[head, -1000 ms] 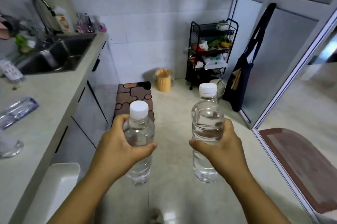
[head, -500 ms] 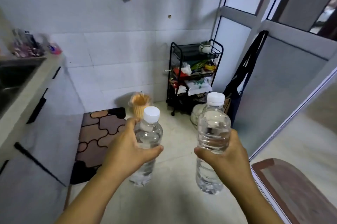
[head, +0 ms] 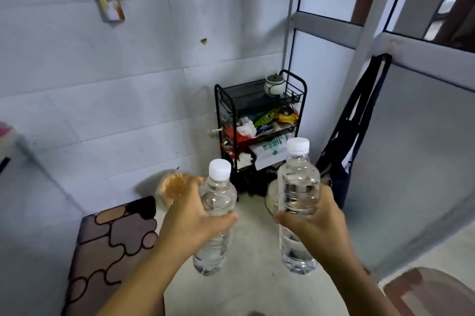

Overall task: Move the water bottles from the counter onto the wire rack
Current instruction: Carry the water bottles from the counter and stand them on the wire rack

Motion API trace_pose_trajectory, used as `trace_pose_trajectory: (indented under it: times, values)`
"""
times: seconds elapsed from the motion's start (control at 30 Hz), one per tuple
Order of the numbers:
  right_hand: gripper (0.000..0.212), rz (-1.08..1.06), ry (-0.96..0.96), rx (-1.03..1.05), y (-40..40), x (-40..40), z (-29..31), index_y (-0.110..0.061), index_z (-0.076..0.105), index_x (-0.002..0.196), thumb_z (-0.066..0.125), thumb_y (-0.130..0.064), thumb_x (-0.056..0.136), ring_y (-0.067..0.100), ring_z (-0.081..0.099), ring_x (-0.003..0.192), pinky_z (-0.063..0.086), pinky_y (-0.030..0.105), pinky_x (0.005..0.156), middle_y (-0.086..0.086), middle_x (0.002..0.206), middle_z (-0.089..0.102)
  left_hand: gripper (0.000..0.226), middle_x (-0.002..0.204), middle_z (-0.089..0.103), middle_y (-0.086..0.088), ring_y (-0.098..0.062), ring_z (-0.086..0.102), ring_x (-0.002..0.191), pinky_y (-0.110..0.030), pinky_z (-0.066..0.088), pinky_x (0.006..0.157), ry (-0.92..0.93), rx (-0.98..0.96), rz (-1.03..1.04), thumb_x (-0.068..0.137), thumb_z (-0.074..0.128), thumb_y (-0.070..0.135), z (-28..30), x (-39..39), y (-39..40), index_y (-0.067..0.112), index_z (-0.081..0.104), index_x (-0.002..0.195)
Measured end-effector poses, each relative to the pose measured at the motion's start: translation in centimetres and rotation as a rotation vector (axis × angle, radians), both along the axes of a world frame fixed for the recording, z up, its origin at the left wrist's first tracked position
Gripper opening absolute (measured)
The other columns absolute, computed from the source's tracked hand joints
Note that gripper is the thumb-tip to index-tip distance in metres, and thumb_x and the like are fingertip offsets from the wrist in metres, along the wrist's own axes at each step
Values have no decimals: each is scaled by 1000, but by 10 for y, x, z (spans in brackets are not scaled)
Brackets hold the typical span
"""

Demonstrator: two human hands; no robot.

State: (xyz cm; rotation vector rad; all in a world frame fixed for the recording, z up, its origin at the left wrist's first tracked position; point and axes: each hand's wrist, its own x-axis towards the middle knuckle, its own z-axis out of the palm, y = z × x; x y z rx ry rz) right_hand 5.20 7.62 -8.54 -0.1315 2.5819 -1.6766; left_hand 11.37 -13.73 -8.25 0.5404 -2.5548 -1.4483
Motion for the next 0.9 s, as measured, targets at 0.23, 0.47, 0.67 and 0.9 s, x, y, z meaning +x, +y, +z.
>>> trace_pose_trajectory:
  times: [0.23, 0.47, 0.67, 0.9]
  values:
    - [59, 81, 14, 17, -48, -164, 18, -30, 45, 96, 84, -26, 53, 12, 62, 81, 51, 31, 65, -3, 94, 62, 71, 96, 67, 13, -10, 64, 95, -38, 53, 84, 44, -45, 135, 40, 77, 53, 23, -143, -42, 36, 47, 103]
    - [55, 103, -22, 48, -96, -287, -2, -36, 43, 89, 83, -31, 52, 17, 62, 84, 54, 37, 68, -1, 96, 61, 71, 84, 70, 15, 2, 65, 76, -37, 56, 74, 21, -17, 176, 40, 74, 57, 2, -265, -97, 41, 46, 103]
    - [54, 45, -42, 17, -151, -404, -8, -37, 43, 91, 83, -25, 57, 12, 64, 77, 52, 29, 59, -3, 93, 62, 75, 93, 69, 12, -1, 67, 80, -32, 57, 73, 10, 43, 27, 45, 76, 56, -3, -406, -150, 40, 42, 109]
    - [53, -55, -10, 19, -188, -527, -3, -43, 46, 90, 84, -22, 59, 2, 63, 76, 48, 19, 61, -11, 90, 63, 60, 90, 63, 23, 15, 61, 80, -10, 43, 60, 56, 32, -155, 53, 81, 49, 17, -563, -187, 54, 39, 96]
